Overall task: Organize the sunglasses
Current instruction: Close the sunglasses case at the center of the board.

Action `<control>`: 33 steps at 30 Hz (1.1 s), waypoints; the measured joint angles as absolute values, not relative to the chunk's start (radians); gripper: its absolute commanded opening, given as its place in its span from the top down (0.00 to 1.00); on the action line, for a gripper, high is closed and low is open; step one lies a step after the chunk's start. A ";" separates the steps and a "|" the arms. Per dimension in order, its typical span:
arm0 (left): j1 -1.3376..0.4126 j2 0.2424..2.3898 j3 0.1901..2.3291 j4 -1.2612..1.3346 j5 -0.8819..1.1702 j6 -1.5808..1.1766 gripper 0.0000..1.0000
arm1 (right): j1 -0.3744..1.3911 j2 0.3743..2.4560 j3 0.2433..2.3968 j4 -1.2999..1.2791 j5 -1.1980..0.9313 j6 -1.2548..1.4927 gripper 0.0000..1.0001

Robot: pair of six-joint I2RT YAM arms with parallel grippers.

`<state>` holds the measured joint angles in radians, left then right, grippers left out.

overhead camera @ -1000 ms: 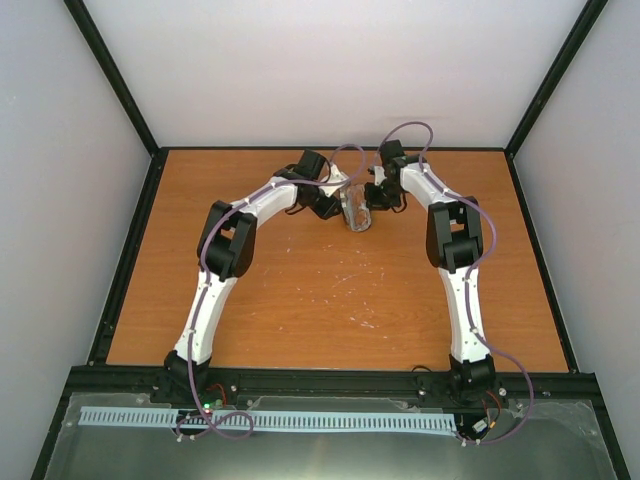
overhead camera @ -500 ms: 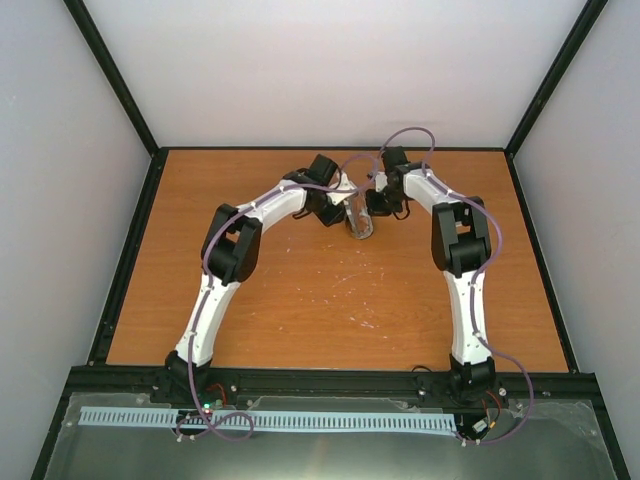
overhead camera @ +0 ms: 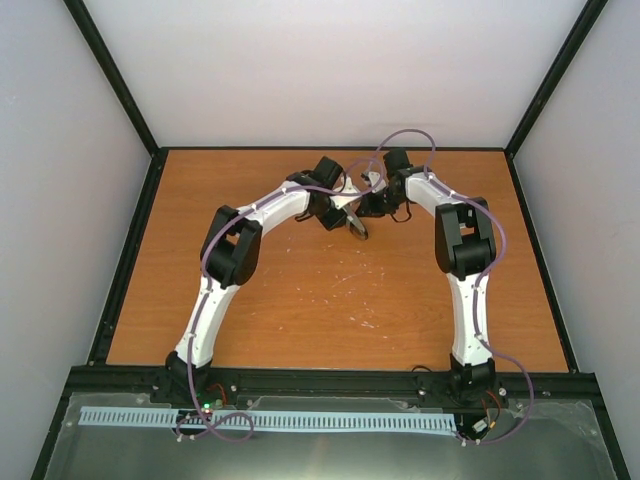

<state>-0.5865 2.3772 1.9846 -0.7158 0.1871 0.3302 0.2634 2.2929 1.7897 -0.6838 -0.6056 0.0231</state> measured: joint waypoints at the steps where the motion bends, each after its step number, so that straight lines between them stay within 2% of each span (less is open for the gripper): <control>1: -0.587 2.376 1.983 -0.716 0.186 0.332 0.67 | 0.263 2.293 1.789 -0.684 -0.604 0.022 0.97; 13: -0.595 2.273 1.823 -0.629 0.169 0.331 0.68 | 0.283 2.269 1.762 -0.730 -0.545 0.020 0.96; 20: -0.572 2.159 1.723 -0.573 0.204 0.333 0.64 | 0.295 2.243 1.723 -0.718 -0.502 0.035 0.87; 22: -0.553 2.124 1.682 -0.560 0.209 0.333 0.64 | 0.292 2.216 1.697 -0.714 -0.494 0.045 0.82; 26: -0.485 2.072 1.602 -0.545 0.214 0.332 0.63 | 0.278 2.152 1.646 -0.701 -0.463 0.059 0.76; 33: -0.336 1.988 1.492 -0.540 0.237 0.324 0.62 | 0.242 2.024 1.528 -0.681 -0.437 0.090 0.75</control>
